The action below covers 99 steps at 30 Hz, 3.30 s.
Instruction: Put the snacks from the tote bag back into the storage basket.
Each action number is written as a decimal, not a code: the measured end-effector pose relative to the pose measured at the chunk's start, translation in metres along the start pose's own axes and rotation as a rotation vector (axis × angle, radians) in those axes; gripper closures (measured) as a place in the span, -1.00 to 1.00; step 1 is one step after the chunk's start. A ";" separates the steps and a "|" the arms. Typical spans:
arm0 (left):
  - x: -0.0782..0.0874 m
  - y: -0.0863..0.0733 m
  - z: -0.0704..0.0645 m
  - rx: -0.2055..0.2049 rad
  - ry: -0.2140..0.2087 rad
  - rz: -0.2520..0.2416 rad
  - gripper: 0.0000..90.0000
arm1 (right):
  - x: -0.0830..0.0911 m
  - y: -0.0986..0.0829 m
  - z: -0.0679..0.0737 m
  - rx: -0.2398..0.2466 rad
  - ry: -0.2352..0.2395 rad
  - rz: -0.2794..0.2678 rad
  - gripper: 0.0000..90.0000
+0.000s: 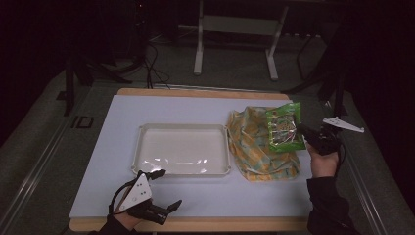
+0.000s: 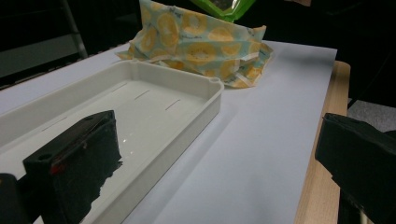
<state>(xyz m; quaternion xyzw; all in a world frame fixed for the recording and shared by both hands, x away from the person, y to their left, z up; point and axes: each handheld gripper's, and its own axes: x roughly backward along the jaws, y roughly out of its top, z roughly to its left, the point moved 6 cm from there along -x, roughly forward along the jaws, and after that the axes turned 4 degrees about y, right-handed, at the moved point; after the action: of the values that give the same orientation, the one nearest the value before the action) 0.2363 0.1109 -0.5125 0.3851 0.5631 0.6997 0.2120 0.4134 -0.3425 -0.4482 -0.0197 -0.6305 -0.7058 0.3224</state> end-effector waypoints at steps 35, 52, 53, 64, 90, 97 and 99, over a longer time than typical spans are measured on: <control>0.000 -0.001 0.001 -0.001 0.003 0.007 -0.99 | 0.034 0.038 0.029 -0.017 -0.005 -0.111 0.98; 0.000 0.000 0.001 -0.001 0.003 0.005 -0.99 | 0.031 0.060 0.068 0.017 0.039 -0.153 0.98; 0.000 0.000 0.001 -0.002 0.003 0.005 -0.99 | 0.030 0.061 0.070 0.022 0.038 -0.155 0.98; -0.001 0.000 0.000 -0.003 0.004 0.004 -0.99 | 0.021 0.066 0.096 0.029 0.070 -0.176 0.98; 0.001 0.000 0.000 -0.011 0.010 0.004 -0.99 | -0.007 0.062 0.150 0.063 0.151 -0.170 0.98; 0.001 0.001 0.001 -0.010 0.018 -0.002 -0.99 | -0.017 0.058 0.163 0.055 0.179 -0.160 0.98; 0.001 0.001 0.001 -0.010 0.017 -0.003 -0.99 | -0.019 0.056 0.167 0.048 0.187 -0.162 0.98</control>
<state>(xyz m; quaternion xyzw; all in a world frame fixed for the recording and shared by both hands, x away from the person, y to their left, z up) 0.2366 0.1126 -0.5112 0.3774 0.5619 0.7054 0.2100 0.3927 -0.1835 -0.3732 0.1049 -0.6139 -0.7130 0.3221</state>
